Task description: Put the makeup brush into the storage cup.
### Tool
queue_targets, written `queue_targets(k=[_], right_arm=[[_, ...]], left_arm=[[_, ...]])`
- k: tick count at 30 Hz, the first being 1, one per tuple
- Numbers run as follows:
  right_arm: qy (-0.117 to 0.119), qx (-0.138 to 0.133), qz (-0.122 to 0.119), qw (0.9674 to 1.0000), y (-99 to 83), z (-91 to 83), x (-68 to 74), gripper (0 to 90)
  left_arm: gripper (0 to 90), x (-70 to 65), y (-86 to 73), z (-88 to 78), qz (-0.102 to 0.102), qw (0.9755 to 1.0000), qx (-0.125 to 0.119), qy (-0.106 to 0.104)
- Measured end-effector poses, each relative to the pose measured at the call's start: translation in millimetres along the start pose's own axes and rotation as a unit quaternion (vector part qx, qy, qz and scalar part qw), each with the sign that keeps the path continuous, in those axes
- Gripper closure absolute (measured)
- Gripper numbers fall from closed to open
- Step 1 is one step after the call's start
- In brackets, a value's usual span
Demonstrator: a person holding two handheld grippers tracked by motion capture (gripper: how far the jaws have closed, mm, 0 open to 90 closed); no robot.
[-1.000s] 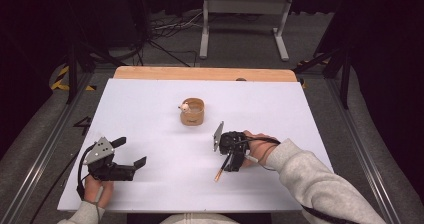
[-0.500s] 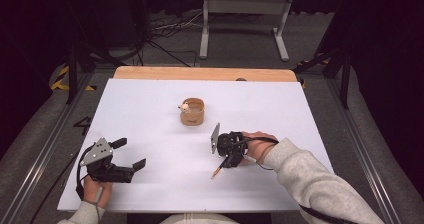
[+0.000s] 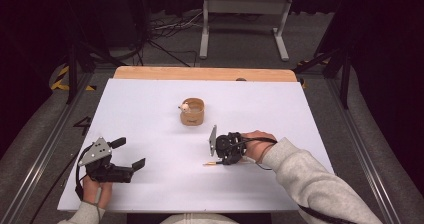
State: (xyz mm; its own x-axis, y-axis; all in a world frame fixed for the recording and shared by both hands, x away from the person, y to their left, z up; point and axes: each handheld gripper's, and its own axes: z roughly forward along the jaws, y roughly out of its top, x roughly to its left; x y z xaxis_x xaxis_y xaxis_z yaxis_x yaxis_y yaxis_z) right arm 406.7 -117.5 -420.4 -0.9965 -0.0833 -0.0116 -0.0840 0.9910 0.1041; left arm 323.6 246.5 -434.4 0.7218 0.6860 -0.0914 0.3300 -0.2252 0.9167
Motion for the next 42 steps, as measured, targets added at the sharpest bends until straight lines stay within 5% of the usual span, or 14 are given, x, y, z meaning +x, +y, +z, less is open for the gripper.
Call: queue_targets(k=[2,8,15,19,20,27,42], right_arm=[[-0.004,0.0,-0.003,1.0,0.3,-1.0,1.4,82.9],[-0.014,-0.016,0.0,0.9998,-0.2,-9.4,1.7,82.9],[-0.037,-0.043,0.007,0.9984,-3.1,-24.6,0.9,82.9],[-0.049,-0.065,0.013,0.9966,-6.4,-32.5,0.3,82.9],[-0.054,-0.079,0.014,0.9953,-8.6,-35.6,-0.2,82.9],[-0.066,-0.108,0.026,0.9916,-15.0,-44.2,-1.1,83.0],[-0.07,-0.159,0.045,0.9838,-25.4,-51.0,-1.2,83.2]], left_arm=[[1.2,1.4,0.8,0.5,-0.004,0.9997,0.001,-0.022],[2.4,2.5,0.4,2.1,-0.014,0.9997,0.002,-0.019],[3.1,0.6,0.3,-1.1,0.004,0.9999,-0.015,-0.007],[3.1,2.9,-1.3,-0.9,0.0,0.9998,-0.019,0.004],[2.4,3.5,-2.5,0.0,0.004,0.9995,-0.026,0.019],[1.0,0.6,-3.6,4.0,0.022,0.9989,-0.025,0.032],[1.3,1.8,-4.7,6.6,0.014,0.9994,-0.024,0.021]])
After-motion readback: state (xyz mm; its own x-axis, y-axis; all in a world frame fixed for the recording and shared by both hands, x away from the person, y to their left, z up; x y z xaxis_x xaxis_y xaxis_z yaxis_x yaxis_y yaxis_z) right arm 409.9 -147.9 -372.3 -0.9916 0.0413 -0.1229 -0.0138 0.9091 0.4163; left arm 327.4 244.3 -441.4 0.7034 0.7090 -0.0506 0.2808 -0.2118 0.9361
